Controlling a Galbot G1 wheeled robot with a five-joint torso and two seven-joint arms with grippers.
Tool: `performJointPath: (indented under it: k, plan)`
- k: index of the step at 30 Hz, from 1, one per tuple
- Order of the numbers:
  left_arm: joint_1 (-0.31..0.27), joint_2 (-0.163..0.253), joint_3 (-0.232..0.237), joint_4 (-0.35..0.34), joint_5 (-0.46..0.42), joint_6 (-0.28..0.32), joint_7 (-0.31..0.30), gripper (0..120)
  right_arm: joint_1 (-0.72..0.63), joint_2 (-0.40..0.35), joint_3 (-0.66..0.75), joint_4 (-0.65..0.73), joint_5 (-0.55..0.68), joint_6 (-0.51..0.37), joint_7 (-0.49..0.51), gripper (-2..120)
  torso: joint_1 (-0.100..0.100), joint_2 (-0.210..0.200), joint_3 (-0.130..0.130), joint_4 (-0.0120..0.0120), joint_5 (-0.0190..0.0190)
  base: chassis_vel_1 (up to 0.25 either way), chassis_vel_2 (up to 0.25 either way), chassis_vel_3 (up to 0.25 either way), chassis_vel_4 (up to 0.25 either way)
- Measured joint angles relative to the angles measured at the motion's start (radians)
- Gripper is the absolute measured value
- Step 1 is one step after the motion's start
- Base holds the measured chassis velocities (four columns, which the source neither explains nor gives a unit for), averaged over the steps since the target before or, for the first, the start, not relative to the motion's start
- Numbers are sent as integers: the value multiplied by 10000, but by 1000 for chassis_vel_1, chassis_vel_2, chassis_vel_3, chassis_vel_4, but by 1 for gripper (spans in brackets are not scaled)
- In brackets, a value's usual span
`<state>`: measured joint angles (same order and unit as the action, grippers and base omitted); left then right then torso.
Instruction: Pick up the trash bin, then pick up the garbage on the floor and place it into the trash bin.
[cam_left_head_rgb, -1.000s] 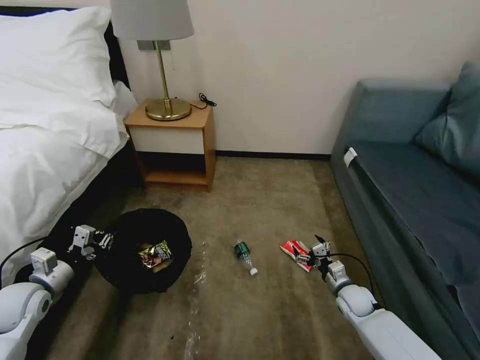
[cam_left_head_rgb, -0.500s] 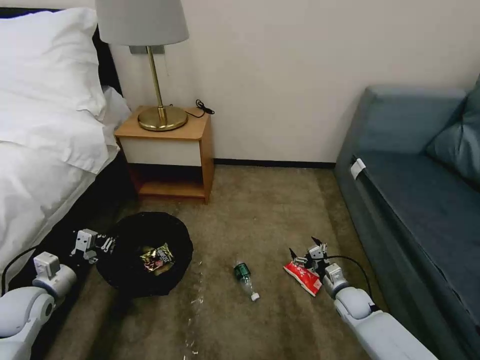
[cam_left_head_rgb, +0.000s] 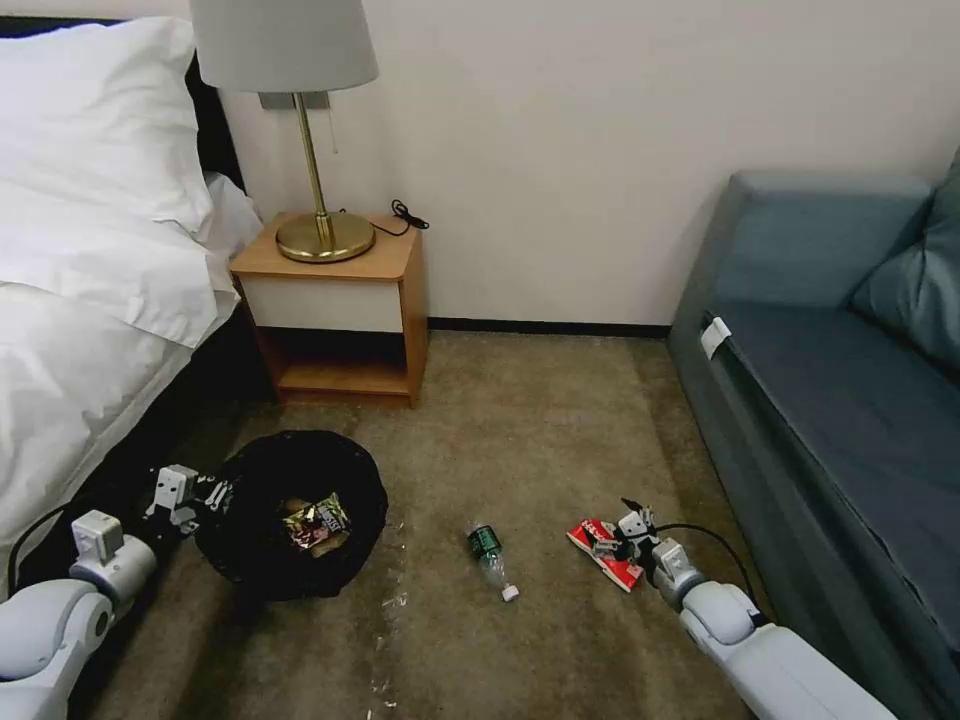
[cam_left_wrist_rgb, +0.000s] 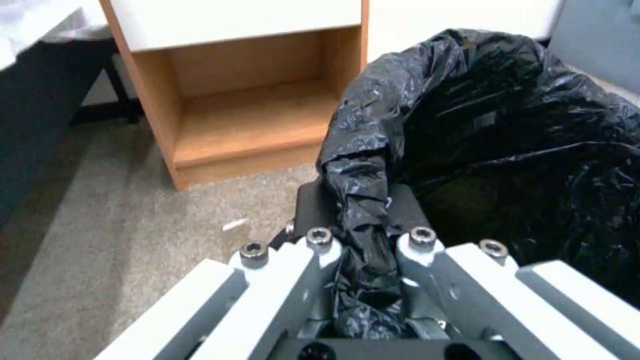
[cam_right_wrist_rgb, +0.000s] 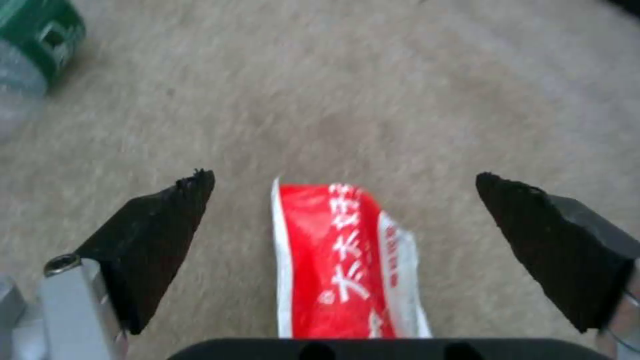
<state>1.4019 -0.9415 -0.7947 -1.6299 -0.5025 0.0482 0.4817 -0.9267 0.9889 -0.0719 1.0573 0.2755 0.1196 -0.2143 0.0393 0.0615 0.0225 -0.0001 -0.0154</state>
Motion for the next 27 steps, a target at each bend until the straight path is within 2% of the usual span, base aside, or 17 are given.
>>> performJointPath:
  k: [5,9,11,20,27]
  plan:
    - [-281,-348,27,367,87,-315,137,4,589,197,-469,-991,-64,-18,-1083,100,0,0,1,-4,1,0,0,0,0]
    - [-371,-507,41,545,200,-393,175,4,953,435,-686,-1662,-164,181,-1470,100,0,-1,1,-1,0,0,0,0,0]
    - [-409,-616,57,664,302,-423,199,4,1423,779,-834,-2645,-323,530,-1853,100,1,0,2,-1,3,0,0,0,0]
    - [-568,-803,234,708,434,-411,155,4,2444,1516,-781,-4553,-889,1430,-2096,100,1,0,1,-3,1,0,0,0,0]
    - [-616,-867,344,659,475,-353,87,4,2713,1636,-686,-4927,-1025,1549,-2209,100,3,0,0,-3,1,0,0,0,0]
